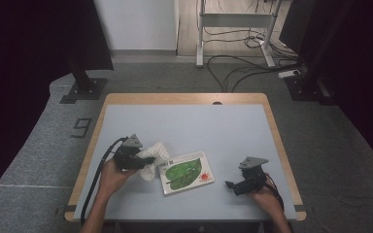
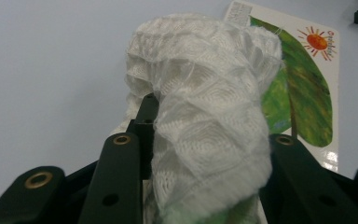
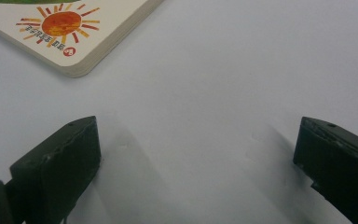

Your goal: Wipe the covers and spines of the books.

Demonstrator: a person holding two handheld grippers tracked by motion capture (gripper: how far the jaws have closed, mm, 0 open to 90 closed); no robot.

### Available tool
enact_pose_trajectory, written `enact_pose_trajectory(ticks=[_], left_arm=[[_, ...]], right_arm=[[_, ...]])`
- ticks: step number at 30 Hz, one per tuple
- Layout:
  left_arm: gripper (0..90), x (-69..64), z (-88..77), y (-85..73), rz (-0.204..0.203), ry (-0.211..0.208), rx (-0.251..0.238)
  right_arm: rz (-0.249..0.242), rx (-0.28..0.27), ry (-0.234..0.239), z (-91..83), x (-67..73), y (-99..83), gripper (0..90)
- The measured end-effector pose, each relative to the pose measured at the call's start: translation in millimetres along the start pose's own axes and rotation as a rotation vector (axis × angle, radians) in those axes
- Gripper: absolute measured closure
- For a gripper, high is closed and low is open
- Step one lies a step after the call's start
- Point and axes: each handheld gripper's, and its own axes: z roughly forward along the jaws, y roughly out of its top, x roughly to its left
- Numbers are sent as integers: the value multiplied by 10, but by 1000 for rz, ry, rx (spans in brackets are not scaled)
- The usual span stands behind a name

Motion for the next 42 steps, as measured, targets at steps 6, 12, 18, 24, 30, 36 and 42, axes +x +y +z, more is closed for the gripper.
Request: enact_pose_trajectory(ticks=[6, 12, 18, 24, 30, 36, 42], left_arm=[[618, -52, 148, 18, 1, -12, 1], [618, -95, 284, 3, 12, -8, 33], [613, -119, 398, -47, 4, 1, 48], [614, -117, 408, -52, 0, 0, 47], [615, -164, 473, -4, 7, 9, 46], [616, -223, 572, 109, 35, 15, 63], [616, -270, 697, 228, 45, -2, 63]], right_arm=[[0, -1, 0, -1, 0, 0, 0], [0, -2, 1, 0, 1, -1, 1], [-1, -1, 1, 0, 1, -1, 1], [-1, -2, 1, 0, 1, -1, 1], [0, -1, -1, 0, 1, 0, 1], [0, 0, 0, 0, 0, 0, 1], [0, 0, 0, 0, 0, 0, 1]])
